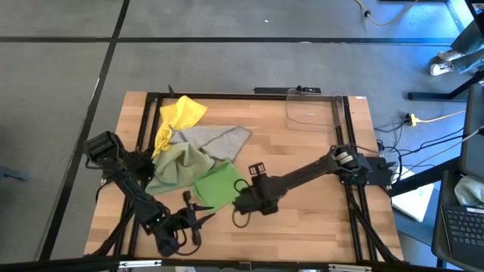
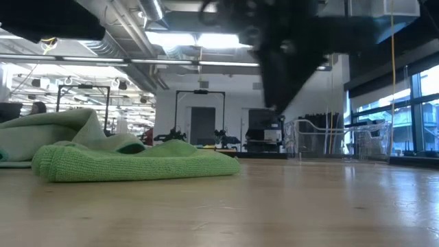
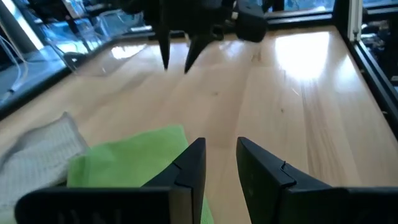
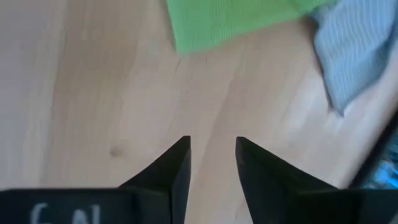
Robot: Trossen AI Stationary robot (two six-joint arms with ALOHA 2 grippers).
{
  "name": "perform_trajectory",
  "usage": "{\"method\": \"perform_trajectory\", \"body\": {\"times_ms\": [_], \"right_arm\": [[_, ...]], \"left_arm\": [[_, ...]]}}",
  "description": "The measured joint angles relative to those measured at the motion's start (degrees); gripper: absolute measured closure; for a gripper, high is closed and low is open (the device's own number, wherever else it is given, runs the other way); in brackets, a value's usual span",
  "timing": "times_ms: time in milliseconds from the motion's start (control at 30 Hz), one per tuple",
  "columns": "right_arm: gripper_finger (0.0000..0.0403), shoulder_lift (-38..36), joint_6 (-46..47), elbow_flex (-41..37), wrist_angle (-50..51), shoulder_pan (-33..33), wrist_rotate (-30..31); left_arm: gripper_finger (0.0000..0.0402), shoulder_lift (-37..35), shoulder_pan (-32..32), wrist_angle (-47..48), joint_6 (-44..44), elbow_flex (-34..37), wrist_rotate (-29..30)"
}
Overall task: Fold microfiber towels
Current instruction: Put the green cloth into the transparent bin
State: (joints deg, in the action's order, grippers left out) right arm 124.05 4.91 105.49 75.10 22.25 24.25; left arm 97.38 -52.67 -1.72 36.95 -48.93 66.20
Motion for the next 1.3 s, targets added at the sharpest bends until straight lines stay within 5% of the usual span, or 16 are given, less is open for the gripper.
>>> {"method": "perform_trajectory", "body": {"times_ms": [300,467,867,1167,1300], "right_arm": [[0.0275,-12.50,11.88,-25.17,-11.03,3.79,14.63],[0.0275,-20.49,20.12,-34.93,-15.11,6.31,24.41],[0.0275,-29.18,29.15,-52.15,-29.53,10.74,25.67],[0.0271,-29.18,9.61,-58.63,-52.09,14.92,31.49],[0.0252,-29.18,-8.38,-60.46,-70.10,14.87,24.29]], "left_arm": [[0.0318,0.01,5.70,-0.25,-9.09,-0.26,-13.18],[0.0318,0.04,7.97,3.11,-18.85,-3.99,-14.75],[0.0269,5.63,14.86,28.15,-22.58,-15.16,-22.94],[0.0202,9.77,18.75,32.33,-22.17,-19.06,-31.53],[0.0197,9.73,18.80,33.48,-19.10,-20.40,-36.22]]}}
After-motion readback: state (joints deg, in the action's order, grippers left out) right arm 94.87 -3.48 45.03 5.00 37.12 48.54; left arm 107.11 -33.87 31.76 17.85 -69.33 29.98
